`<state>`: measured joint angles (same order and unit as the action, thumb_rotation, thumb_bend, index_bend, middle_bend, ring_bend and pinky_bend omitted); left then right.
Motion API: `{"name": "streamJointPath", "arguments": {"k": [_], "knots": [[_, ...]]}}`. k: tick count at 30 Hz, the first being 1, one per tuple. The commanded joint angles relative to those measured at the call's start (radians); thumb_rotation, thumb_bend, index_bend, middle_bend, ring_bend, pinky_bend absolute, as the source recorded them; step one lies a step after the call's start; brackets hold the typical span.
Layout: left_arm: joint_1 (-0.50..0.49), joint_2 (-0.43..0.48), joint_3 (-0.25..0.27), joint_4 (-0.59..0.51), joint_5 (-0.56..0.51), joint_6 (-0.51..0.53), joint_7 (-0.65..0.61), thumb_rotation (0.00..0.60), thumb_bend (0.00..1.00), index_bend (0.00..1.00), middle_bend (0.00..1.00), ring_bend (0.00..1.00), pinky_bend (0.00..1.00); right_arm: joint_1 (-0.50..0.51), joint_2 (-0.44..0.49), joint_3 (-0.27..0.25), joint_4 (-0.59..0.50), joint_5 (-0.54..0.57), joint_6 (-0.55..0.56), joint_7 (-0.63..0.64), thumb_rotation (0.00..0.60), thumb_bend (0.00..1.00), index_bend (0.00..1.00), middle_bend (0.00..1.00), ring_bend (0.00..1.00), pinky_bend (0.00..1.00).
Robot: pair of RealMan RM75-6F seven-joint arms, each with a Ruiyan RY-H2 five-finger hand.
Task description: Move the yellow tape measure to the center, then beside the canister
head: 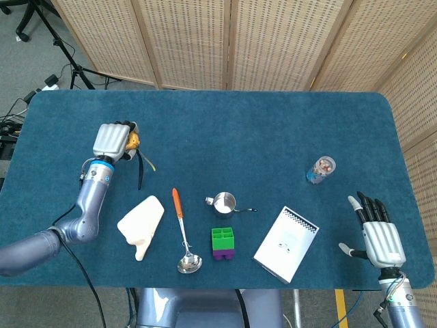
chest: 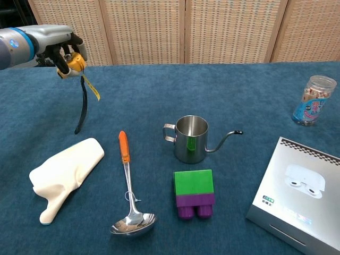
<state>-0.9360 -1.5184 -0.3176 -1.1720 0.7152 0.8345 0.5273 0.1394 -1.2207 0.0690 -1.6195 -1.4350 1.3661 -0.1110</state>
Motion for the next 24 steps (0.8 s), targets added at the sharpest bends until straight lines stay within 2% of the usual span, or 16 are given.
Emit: {"name": "streamJointPath", "arguments": {"k": [1, 7, 13, 24], "knots": [[-0.047, -0.045, -0.023, 0.037, -0.021, -0.014, 0.015, 0.6, 0.45, 0.85, 0.47, 0.49, 0.48, 0.001, 0.001, 0.005, 0.004, 0.008, -0.002, 0.009, 0.6, 0.03, 0.0, 0.0, 0.0, 0.0], [-0.138, -0.14, -0.053, 0.122, -0.045, -0.037, 0.036, 0.6, 0.45, 0.85, 0.47, 0.49, 0.48, -0.002, 0.011, 0.011, 0.007, 0.011, 0.007, 0.031, 0.6, 0.03, 0.0, 0.0, 0.0, 0.0], [-0.235, -0.252, -0.076, 0.241, -0.092, -0.09, 0.058, 0.6, 0.45, 0.85, 0.47, 0.49, 0.48, -0.012, 0.025, 0.005, -0.005, -0.029, 0.046, 0.048, 0.6, 0.03, 0.0, 0.0, 0.0, 0.0], [-0.334, -0.407, -0.061, 0.4, -0.139, -0.182, 0.092, 0.6, 0.45, 0.85, 0.47, 0.49, 0.48, -0.017, 0.034, 0.005, -0.007, -0.046, 0.065, 0.075, 0.6, 0.03, 0.0, 0.0, 0.0, 0.0]]}}
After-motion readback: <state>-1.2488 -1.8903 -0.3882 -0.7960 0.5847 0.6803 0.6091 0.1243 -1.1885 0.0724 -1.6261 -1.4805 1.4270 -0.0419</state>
